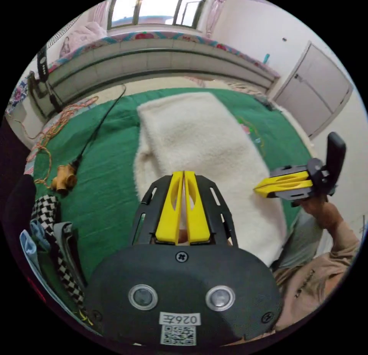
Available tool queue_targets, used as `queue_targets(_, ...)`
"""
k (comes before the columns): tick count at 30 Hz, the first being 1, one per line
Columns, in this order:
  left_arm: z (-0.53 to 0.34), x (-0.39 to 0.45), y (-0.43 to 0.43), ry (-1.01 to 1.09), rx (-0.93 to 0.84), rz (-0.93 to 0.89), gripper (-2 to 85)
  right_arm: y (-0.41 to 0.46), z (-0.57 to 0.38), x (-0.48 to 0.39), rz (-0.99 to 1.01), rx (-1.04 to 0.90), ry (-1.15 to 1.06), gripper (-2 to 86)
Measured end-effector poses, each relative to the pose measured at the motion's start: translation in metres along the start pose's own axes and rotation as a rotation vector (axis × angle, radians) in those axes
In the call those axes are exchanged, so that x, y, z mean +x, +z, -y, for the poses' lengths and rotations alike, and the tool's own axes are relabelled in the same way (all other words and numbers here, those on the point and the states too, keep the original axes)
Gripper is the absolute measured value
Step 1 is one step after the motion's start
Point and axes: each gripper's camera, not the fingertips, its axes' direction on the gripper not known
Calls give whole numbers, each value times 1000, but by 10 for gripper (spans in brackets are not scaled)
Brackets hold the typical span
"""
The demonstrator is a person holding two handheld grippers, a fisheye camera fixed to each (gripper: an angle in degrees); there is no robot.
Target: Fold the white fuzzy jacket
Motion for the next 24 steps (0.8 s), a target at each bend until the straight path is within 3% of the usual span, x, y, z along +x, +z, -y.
queue_targets(2, -8, -22, 52, -33, -255, 128, -9, 37, 6, 21, 6, -227, -45, -9)
queue_targets(6, -20, -53, 23, -137, -158, -18, -6, 21, 4, 78, 295, -53, 161, -6)
queue_targets(9, -42, -82, -4, -218, 10, -91, 22, -4, -11, 122, 308, 119, 289, 4)
queue_targets(12, -64, -119, -12, -310, 125, -137, 204, -11, -31, 167, 319, 214, 440, 60)
queue_targets(14, -76, -142, 8, -317, 41, -232, 301, -2, -40, 190, 326, 216, 524, 92)
queue_targets(17, -91, -152, 0, -270, 58, -212, 279, 31, -48, 218, 412, 160, 598, 120)
queue_targets(18, -93, -154, -2, -262, 54, -217, 226, 47, -49, 226, 487, 155, 605, 122)
queue_targets(19, -96, -155, -2, -231, 15, -281, 121, 53, -50, 229, 530, 176, 605, 121)
queue_targets(20, -97, -155, 3, -184, -25, -425, 108, 63, -51, 235, 609, 208, 623, 119)
queue_targets(22, -98, -154, 17, -184, -86, -547, 105, 74, -48, 239, 665, 224, 600, 121)
queue_targets(24, -100, -152, 24, -183, -86, -498, 98, 77, -42, 239, 592, 213, 555, 124)
